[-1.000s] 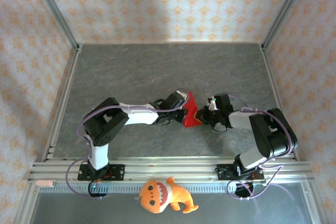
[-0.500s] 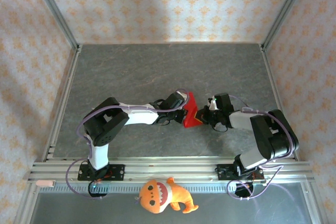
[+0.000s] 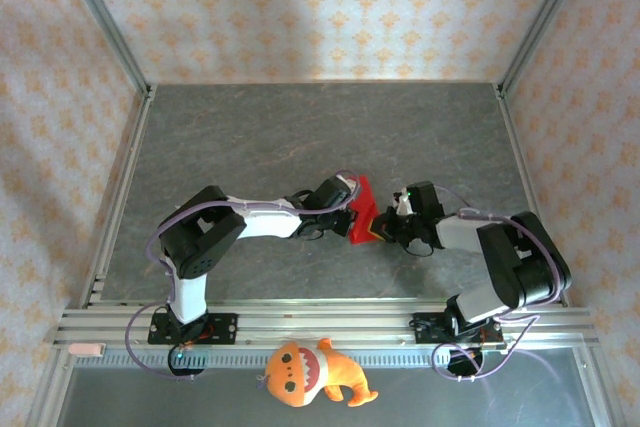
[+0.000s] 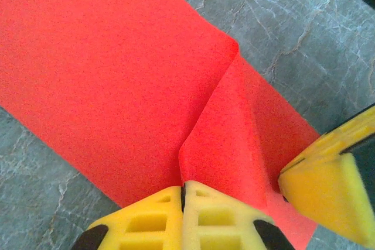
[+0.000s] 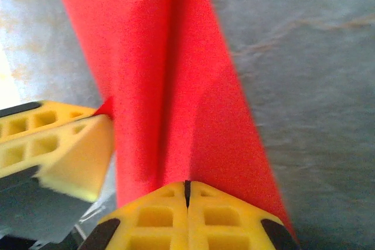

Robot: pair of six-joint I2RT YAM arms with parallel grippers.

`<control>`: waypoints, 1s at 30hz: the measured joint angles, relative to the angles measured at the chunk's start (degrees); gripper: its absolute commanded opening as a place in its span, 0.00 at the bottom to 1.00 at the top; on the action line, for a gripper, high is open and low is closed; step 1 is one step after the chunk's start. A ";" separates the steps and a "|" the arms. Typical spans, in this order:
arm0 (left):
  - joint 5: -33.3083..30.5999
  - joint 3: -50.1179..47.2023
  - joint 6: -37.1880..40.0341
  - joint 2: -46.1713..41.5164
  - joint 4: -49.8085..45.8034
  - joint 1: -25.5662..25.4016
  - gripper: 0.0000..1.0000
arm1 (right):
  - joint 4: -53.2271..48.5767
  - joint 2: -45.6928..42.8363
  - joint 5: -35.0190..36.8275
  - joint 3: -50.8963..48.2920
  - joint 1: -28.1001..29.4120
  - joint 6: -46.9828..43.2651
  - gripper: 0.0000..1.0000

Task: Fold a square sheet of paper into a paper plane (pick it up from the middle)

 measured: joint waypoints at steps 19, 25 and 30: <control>-3.26 -0.74 1.57 0.00 0.90 0.00 0.00 | -1.11 0.87 1.27 1.44 0.28 -1.46 0.01; -3.78 -0.74 1.68 0.00 1.07 0.00 0.00 | -1.11 0.87 1.29 1.44 0.28 -1.49 0.01; -4.66 -0.74 2.21 -0.02 1.07 0.00 0.00 | -1.11 0.87 1.27 1.44 0.28 -1.49 0.01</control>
